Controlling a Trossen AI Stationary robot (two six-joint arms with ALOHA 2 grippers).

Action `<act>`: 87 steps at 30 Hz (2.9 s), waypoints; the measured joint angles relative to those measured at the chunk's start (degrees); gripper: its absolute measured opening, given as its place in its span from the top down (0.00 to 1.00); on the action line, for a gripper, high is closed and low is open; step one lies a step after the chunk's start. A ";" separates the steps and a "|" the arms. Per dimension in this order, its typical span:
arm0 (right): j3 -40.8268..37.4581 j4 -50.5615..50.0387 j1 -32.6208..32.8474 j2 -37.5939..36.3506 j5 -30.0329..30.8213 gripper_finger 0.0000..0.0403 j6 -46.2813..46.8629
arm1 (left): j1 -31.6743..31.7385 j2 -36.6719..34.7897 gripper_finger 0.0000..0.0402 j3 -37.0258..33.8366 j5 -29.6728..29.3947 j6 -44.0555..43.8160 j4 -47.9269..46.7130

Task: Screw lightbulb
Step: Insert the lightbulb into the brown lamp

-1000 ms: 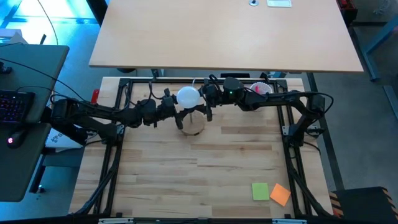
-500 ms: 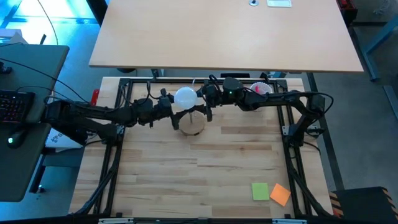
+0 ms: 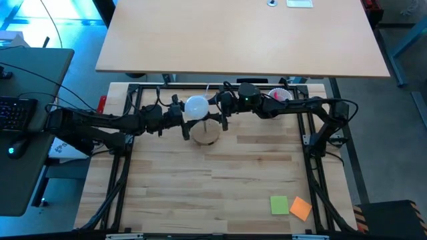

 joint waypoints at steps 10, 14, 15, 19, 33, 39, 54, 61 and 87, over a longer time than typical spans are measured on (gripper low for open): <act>-0.02 0.11 -1.11 0.10 -1.39 0.43 0.07 | 1.27 0.35 0.56 0.86 2.40 -0.55 1.00; -0.04 0.94 -1.16 0.11 -3.20 0.43 0.00 | 2.20 0.86 0.59 0.96 3.18 -2.19 1.04; -0.06 1.02 -1.16 0.11 -3.21 0.43 0.01 | 2.34 0.88 0.59 0.96 3.26 -2.62 1.00; -0.09 1.34 -1.15 0.11 -3.32 0.46 0.00 | 2.40 1.14 0.61 1.03 3.16 -2.99 0.98; -0.13 2.70 -1.14 1.20 -2.32 0.68 -0.15 | 2.40 0.76 0.61 1.03 1.14 -3.88 -1.58; -0.06 3.10 -1.63 0.99 -2.11 0.68 0.67 | 2.11 -1.01 0.61 0.79 -0.94 -4.39 -9.30; 0.18 1.24 -2.69 1.71 -1.71 0.68 3.96 | -4.80 -3.16 0.64 0.83 -15.71 -5.88 -16.58; 0.20 1.22 -2.95 2.25 -1.73 0.68 3.90 | -9.27 -8.14 0.69 0.92 -18.82 1.14 -8.51; 0.11 -0.13 -1.84 2.32 -0.81 0.68 5.12 | 2.52 1.91 0.94 39.43 -4.65 0.08 -50.34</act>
